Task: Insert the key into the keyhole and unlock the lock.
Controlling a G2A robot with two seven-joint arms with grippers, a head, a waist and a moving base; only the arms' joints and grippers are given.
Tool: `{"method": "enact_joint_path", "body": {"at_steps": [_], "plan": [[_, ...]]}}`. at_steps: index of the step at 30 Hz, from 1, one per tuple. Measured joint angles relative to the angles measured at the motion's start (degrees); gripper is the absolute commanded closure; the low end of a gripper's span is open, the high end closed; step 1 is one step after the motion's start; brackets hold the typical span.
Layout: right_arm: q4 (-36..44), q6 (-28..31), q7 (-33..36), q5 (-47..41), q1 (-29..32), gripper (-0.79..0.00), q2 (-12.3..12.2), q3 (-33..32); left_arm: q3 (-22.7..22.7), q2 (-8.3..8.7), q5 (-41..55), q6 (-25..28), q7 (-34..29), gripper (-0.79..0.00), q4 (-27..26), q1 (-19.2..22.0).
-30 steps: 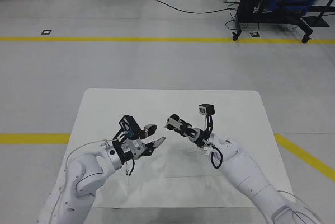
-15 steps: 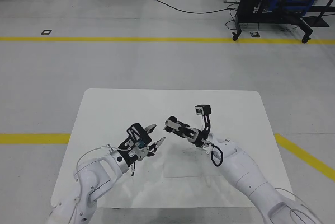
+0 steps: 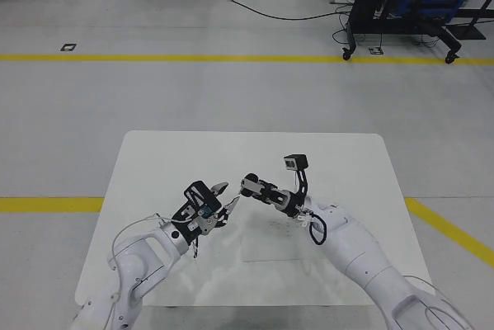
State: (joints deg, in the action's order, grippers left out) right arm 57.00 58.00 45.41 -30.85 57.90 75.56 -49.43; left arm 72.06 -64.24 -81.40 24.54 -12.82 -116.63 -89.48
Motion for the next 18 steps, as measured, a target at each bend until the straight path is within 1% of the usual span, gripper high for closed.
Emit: {"method": "enact_joint_path", "body": {"at_steps": [11,15,18], "plan": [[-0.20,0.00,0.88,-0.26,0.27,0.000,0.29,-0.49,0.21,0.05,-1.37,-1.49,0.05,-0.231,-0.08,-0.13],[-0.12,0.00,0.88,-0.17,0.40,0.000,0.33,-0.71,0.52,0.01,-1.00,-2.53,-0.09,-0.209,0.05,-0.10],[-0.08,0.00,0.88,-0.06,0.48,0.000,0.35,-0.84,0.92,-0.02,-0.75,-3.61,-0.01,-0.219,0.03,-0.19]]}}
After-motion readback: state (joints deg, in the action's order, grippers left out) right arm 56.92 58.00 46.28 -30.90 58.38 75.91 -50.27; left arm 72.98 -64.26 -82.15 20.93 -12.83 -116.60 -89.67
